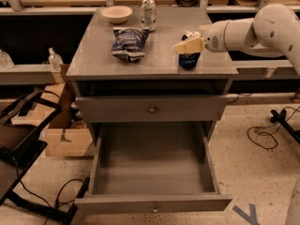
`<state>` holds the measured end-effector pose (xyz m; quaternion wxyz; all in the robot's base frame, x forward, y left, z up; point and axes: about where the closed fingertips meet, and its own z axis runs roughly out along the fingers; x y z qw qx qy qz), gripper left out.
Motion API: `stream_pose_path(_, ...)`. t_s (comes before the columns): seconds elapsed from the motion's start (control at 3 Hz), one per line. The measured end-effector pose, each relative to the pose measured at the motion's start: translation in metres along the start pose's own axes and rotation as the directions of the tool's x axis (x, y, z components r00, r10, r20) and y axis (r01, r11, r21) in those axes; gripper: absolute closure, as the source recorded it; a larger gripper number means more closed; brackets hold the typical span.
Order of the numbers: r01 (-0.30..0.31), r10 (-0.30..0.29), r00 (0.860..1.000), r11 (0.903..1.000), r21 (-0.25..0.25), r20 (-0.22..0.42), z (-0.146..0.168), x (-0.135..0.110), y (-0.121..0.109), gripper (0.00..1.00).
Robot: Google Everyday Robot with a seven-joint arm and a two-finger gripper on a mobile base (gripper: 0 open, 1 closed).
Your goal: Pick pepsi can from middle drawer and place on counter
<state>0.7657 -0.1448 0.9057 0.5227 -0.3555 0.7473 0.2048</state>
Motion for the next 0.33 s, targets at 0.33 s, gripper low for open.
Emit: stream_pose_path(0.33,0.0,0.0,1.0,1.0,0.0,0.0,0.0,0.0,0.0,0.0)
